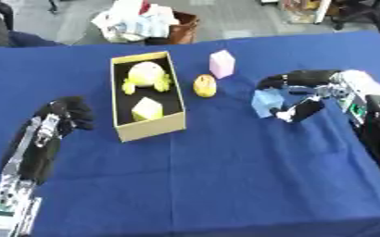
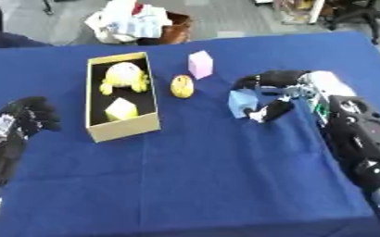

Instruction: Pick up objects on the table and place them in the box.

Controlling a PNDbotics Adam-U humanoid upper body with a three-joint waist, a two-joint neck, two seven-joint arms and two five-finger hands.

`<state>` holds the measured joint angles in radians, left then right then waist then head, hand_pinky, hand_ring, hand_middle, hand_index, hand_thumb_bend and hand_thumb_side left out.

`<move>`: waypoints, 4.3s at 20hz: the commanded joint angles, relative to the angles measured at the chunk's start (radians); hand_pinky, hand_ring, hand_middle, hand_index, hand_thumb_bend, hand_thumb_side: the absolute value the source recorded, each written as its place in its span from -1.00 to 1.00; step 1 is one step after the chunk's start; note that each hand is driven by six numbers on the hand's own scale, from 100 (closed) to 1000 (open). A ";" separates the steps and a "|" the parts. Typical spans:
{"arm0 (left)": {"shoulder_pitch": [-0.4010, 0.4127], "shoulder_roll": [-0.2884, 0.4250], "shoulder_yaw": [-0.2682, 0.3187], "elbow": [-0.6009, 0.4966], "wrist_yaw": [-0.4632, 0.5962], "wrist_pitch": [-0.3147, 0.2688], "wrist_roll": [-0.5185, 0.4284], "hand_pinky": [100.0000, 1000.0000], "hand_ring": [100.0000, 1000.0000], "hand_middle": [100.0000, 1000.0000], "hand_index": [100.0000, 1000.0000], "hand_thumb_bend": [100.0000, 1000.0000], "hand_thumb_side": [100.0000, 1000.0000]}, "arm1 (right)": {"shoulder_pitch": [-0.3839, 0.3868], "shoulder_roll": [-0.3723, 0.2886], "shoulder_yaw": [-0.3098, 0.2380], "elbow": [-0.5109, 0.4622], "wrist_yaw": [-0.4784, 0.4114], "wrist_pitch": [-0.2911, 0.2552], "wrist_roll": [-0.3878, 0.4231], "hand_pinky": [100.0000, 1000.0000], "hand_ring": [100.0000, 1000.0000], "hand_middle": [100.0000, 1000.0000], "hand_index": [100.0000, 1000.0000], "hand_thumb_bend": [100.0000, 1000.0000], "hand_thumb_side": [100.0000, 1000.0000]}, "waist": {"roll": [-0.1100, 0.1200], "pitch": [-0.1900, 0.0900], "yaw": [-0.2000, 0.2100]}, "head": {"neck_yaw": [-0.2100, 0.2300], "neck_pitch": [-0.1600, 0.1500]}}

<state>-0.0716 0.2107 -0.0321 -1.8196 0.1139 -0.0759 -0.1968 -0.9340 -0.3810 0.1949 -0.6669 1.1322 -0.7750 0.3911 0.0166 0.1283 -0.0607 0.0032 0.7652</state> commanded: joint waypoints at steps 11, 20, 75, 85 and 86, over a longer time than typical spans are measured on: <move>-0.012 0.020 0.008 -0.023 -0.001 -0.004 0.001 0.18 0.23 0.18 0.53 -1.00 0.54 | -0.020 0.019 -0.042 0.079 0.189 -0.132 -0.045 0.62 0.70 0.54 1.00 -1.00 -0.28 | -0.006 -0.005 0.002 | -0.008 0.005; -0.012 0.019 0.007 -0.022 0.000 -0.005 0.000 0.19 0.23 0.18 0.53 -1.00 0.54 | -0.032 0.036 -0.064 0.068 0.164 -0.132 -0.206 0.48 0.46 -0.03 0.99 -1.00 -0.84 | -0.003 -0.006 0.002 | -0.014 0.005; -0.034 0.016 -0.019 -0.022 0.014 -0.002 -0.027 0.19 0.23 0.17 0.53 -1.00 0.54 | -0.236 0.382 -0.055 -0.036 0.156 -0.132 0.026 0.85 0.95 1.00 1.00 -1.00 -0.26 | 0.001 -0.001 0.061 | -0.127 -0.009; -0.034 0.017 -0.017 -0.023 0.014 -0.005 -0.029 0.19 0.23 0.17 0.53 -1.00 0.54 | -0.237 0.364 -0.056 -0.069 0.111 -0.132 0.086 0.80 0.91 1.00 1.00 -1.00 -0.02 | 0.001 0.000 0.056 | -0.132 -0.011; -0.034 0.017 -0.017 -0.023 0.015 -0.005 -0.029 0.19 0.23 0.17 0.53 -1.00 0.54 | -0.235 0.365 -0.060 -0.068 0.119 -0.132 0.080 0.79 0.90 1.00 1.00 -1.00 -0.03 | 0.001 0.001 0.056 | -0.132 -0.011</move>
<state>-0.0980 0.2102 -0.0514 -1.8245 0.1281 -0.0776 -0.2251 -1.1515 0.0011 0.1420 -0.7110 1.2486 -0.7989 0.3662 0.0166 0.1298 -0.0043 -0.1256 0.7637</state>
